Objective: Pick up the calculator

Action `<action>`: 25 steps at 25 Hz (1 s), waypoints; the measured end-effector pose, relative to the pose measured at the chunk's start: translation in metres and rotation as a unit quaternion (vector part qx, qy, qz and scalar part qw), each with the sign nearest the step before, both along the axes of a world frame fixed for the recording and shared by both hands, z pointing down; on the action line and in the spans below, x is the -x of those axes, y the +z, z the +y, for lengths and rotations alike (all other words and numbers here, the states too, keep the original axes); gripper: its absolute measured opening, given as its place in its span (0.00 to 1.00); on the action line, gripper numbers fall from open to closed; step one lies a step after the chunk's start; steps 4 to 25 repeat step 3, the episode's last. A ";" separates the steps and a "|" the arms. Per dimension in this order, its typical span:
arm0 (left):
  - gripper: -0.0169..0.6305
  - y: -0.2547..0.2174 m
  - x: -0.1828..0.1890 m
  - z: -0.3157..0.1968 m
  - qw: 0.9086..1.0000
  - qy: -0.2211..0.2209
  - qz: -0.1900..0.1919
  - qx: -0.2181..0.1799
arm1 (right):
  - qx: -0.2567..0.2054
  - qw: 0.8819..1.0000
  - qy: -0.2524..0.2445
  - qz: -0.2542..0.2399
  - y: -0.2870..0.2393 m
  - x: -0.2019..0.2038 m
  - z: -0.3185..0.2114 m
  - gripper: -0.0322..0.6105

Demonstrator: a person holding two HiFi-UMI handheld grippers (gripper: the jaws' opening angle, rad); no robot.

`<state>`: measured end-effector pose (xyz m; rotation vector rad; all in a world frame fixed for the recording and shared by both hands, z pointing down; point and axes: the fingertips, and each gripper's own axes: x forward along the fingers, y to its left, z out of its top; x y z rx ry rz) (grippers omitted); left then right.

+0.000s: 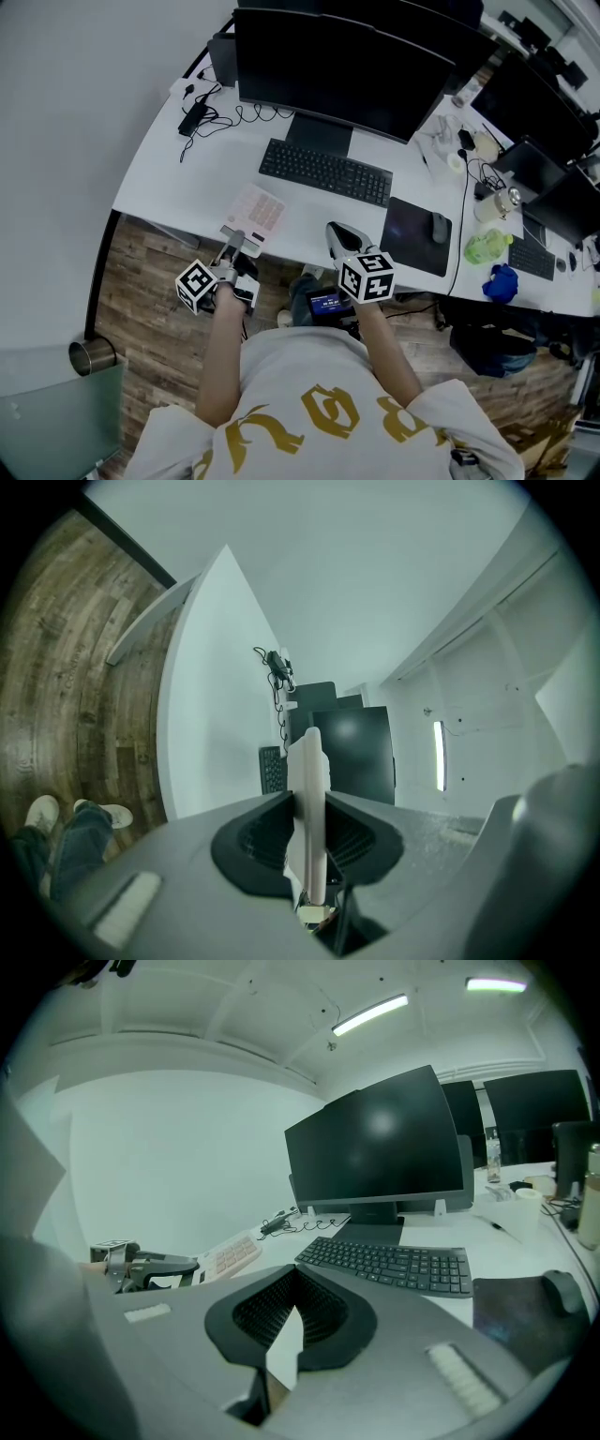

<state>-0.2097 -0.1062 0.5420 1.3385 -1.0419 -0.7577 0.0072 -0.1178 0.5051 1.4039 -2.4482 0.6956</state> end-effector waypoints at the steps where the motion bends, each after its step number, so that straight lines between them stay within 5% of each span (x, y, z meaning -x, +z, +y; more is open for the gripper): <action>1: 0.32 0.000 0.000 0.000 1.000 0.000 0.000 0.000 | 0.000 1.000 0.001 0.000 0.000 -0.001 0.000 0.08; 25: 0.32 -0.002 0.001 0.000 1.000 -0.001 0.001 0.000 | 0.001 1.000 0.003 -0.001 0.000 -0.001 0.000 0.08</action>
